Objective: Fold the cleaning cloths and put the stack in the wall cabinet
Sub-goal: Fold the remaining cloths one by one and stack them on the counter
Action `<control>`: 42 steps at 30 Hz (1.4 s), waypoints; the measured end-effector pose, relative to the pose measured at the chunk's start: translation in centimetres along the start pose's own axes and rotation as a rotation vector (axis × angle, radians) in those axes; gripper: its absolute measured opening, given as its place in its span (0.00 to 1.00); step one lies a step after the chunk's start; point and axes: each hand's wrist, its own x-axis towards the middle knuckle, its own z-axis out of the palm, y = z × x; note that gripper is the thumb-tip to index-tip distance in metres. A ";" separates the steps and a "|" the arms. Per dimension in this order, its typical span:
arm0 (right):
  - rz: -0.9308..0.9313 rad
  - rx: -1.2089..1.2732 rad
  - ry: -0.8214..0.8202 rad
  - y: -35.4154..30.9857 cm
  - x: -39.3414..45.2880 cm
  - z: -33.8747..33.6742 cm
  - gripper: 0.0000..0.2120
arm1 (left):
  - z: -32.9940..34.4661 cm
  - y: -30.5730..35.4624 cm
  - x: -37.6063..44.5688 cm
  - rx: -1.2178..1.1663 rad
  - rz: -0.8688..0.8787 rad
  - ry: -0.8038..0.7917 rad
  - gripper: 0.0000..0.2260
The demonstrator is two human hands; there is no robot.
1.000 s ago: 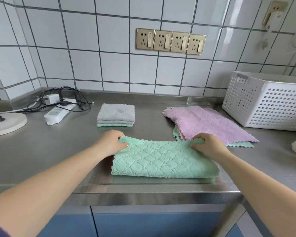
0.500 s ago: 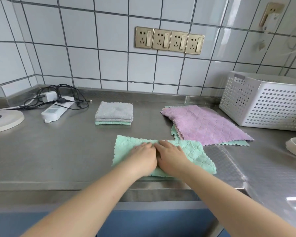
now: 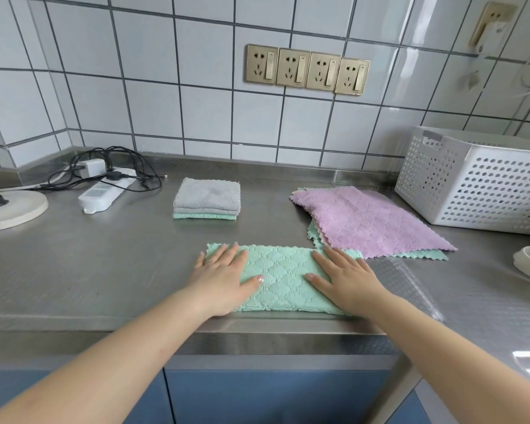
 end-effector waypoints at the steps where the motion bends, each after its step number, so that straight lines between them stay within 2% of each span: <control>1: 0.001 -0.019 -0.011 0.0 0.0 -0.1 0.45 | -0.1 0.0 0.0 -0.003 -0.011 -0.002 0.32; 4: -0.009 -0.074 -0.030 -0.6 0.3 -0.9 0.34 | -0.7 1.1 -0.5 0.046 0.077 0.104 0.27; 7: -0.140 -0.038 0.133 -1.4 1.1 -2.4 0.24 | -1.0 4.3 -2.1 0.072 0.358 0.289 0.18; 9: -0.258 0.095 0.222 -2.4 1.5 -3.2 0.17 | -0.9 6.3 -3.2 0.045 0.464 0.303 0.14; 12: -0.318 0.160 0.098 -3.8 1.9 -3.4 0.19 | 0.1 7.3 -3.5 0.037 0.509 0.349 0.11; 14: -0.316 0.141 0.030 -4.2 2.2 -3.2 0.20 | 0.5 6.8 -3.1 0.065 0.518 0.373 0.08; 16: -0.315 0.122 0.032 -4.2 2.5 -3.2 0.22 | 0.6 5.9 -3.1 0.090 0.503 0.401 0.07; 22: -0.332 0.057 0.041 -3.6 1.8 -2.9 0.25 | -0.3 1.5 -4.7 -0.007 0.416 0.361 0.11; 28: -0.487 0.019 0.094 -4.8 -0.1 -2.8 0.21 | -1.4 -4.8 -5.6 -0.011 0.347 0.322 0.08; 32: -0.558 0.056 0.078 -5.2 -1.1 -2.9 0.20 | -2.1 -7.7 -5.1 -0.051 0.386 0.264 0.05; 33: -0.578 0.030 0.083 -5.0 -1.4 -3.0 0.20 | -2.2 -8.1 -5.1 -0.077 0.416 0.241 0.07; 35: -0.629 -0.009 0.127 -4.2 -2.2 -3.1 0.20 | -2.4 -8.4 -5.6 -0.103 0.483 0.187 0.18; 38: -0.635 0.010 0.076 -2.9 -3.6 -2.6 0.25 | -2.0 -8.2 -6.7 0.011 0.555 0.036 0.30; 40: -0.675 -0.011 0.032 -2.3 -4.5 -1.8 0.30 | -1.6 -7.7 -7.5 0.142 0.585 -0.026 0.32; 42: -0.728 -0.071 0.057 -1.8 -5.1 -0.5 0.34 | -0.8 -7.1 -7.7 0.211 0.638 0.018 0.32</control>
